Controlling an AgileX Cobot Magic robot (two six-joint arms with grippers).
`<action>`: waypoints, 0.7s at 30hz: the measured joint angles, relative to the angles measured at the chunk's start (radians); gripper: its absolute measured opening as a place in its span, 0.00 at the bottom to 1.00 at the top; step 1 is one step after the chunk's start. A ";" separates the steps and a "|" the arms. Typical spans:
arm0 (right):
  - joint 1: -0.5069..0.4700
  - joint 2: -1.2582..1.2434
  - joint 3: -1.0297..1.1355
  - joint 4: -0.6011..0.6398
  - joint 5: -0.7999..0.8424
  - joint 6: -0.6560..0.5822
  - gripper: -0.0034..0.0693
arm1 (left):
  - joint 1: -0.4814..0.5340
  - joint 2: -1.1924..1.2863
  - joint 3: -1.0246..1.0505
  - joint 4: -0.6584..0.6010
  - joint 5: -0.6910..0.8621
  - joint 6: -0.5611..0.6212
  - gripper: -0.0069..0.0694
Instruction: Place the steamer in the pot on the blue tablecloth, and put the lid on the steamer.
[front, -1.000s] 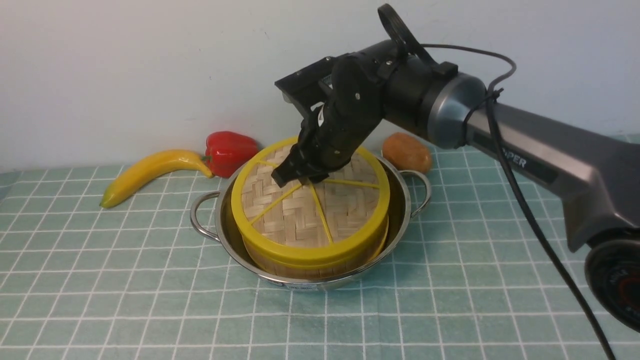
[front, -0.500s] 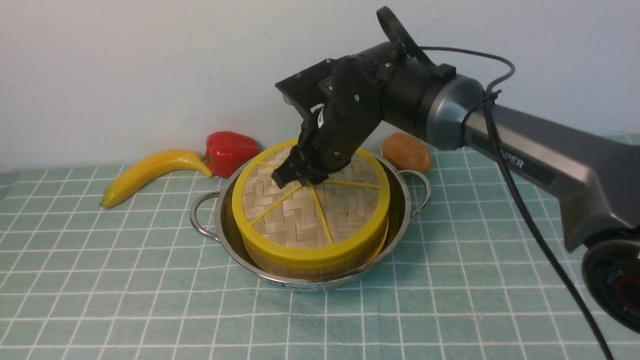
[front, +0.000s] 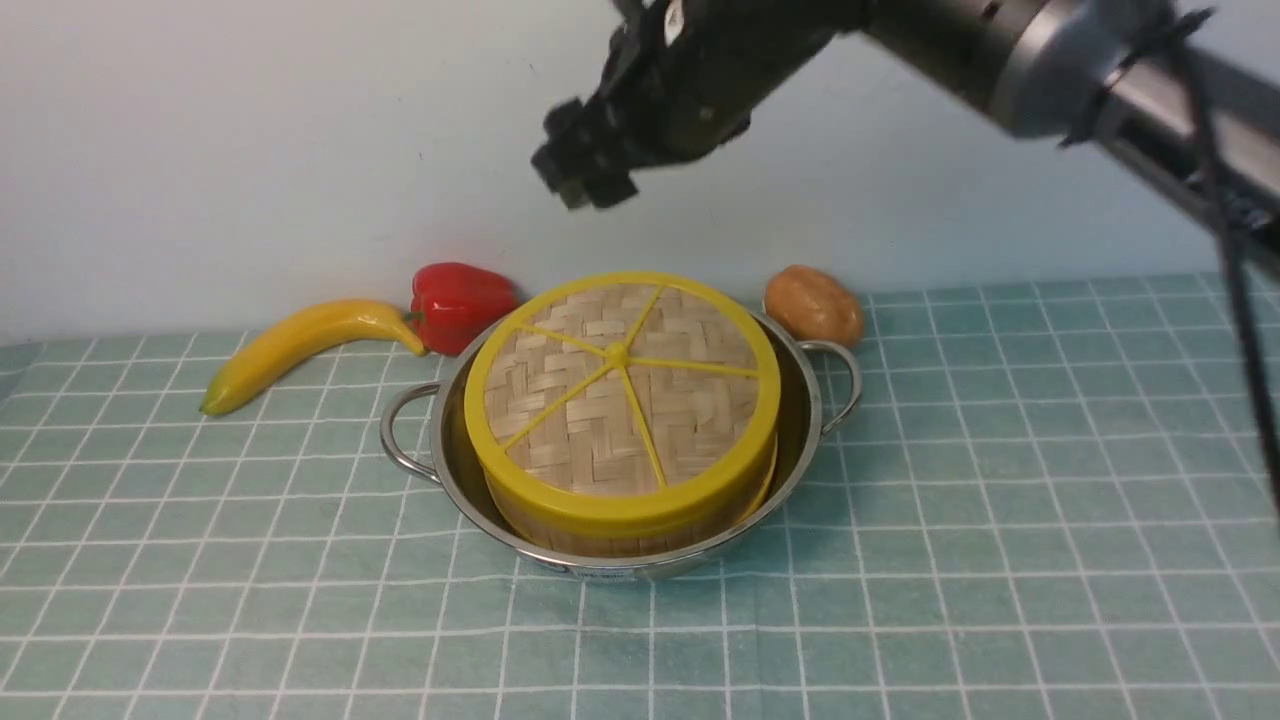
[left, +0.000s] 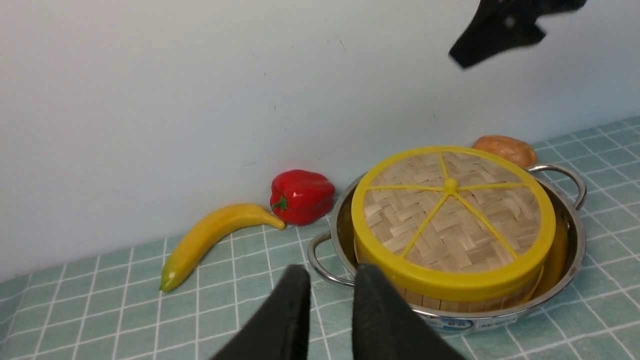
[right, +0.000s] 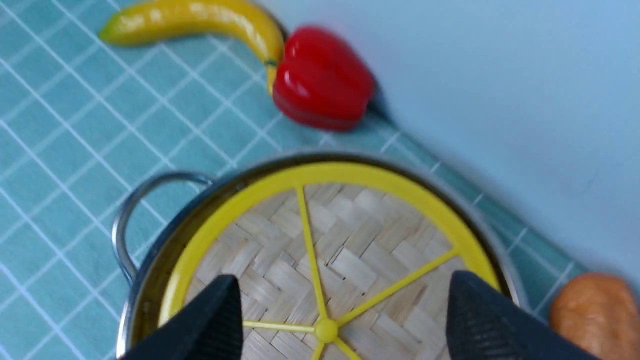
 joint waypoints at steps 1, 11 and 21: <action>0.000 -0.030 -0.013 -0.021 0.008 0.003 0.78 | 0.000 0.000 0.000 0.000 0.000 0.000 0.27; 0.000 -0.453 0.208 -0.118 0.023 0.052 0.29 | 0.000 0.002 0.000 -0.002 0.000 0.000 0.31; 0.000 -0.994 0.965 -0.115 -0.247 0.149 0.03 | 0.000 0.002 0.000 -0.002 0.000 0.000 0.33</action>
